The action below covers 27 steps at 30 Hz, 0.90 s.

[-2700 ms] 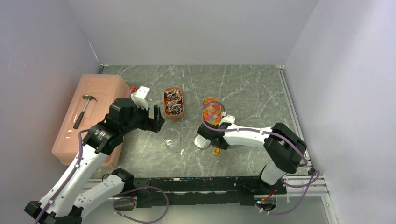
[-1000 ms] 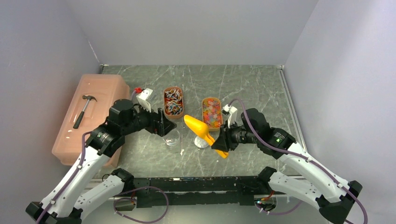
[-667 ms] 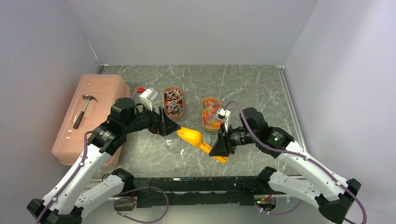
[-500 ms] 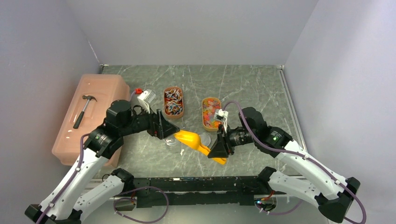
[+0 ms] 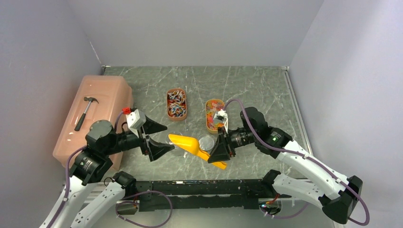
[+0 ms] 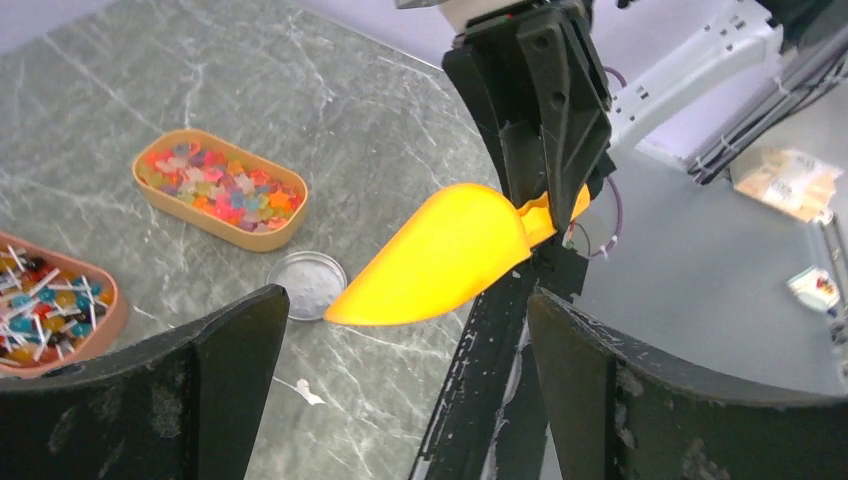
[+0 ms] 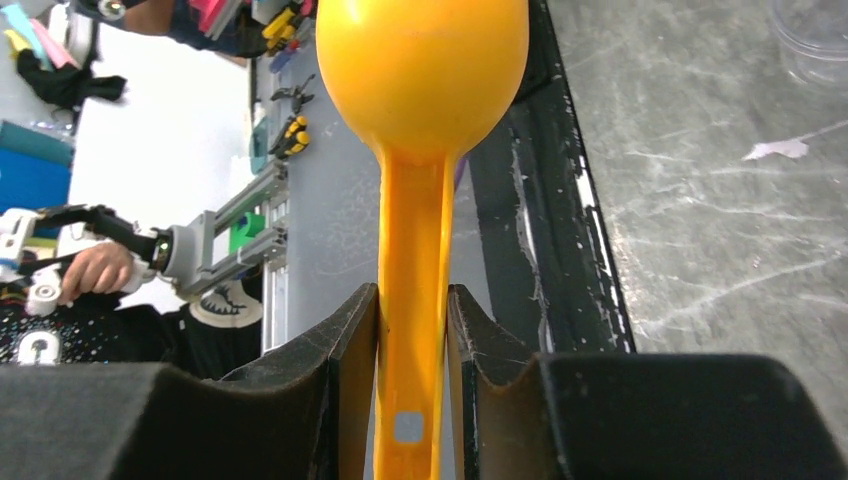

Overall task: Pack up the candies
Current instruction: Pick up the spatula from the center of the board.

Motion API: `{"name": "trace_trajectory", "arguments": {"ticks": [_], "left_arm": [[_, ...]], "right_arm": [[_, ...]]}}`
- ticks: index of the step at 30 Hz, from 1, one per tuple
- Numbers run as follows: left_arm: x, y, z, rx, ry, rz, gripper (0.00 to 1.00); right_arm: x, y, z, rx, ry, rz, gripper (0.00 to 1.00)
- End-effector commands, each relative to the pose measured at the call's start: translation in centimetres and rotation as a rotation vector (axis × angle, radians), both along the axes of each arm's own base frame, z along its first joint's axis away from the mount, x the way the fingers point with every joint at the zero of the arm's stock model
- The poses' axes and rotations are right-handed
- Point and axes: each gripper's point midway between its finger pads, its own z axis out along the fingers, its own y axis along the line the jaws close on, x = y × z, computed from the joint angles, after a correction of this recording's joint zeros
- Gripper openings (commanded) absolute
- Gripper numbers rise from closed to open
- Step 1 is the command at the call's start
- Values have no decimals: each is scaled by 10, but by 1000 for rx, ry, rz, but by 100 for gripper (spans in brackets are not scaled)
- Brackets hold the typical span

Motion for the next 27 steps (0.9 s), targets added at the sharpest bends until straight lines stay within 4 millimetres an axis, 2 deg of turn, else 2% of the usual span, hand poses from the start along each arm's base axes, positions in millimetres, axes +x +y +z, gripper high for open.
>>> {"name": "trace_trajectory", "arguments": {"ticks": [1,4,12,14,19,25,27], "left_arm": [[-14,1,1,35,-158,-96,95],[-20,2,-2,60,-193,-135,95],[-14,-7,-3,62,-238,-186,95],[-16,-11,1,52,-246,-222,78],[-16,-17,8,45,-238,-266,59],[-18,-17,17,17,-266,-273,57],[-20,-17,21,8,-287,-275,53]], "right_arm": [[-14,4,28,124,2,89,0],[-20,4,34,147,30,123,0],[-27,5,53,204,55,177,0],[-27,6,54,206,62,184,0],[-26,8,56,209,72,189,0],[-28,8,53,208,83,197,0],[-28,7,52,208,86,196,0]]}}
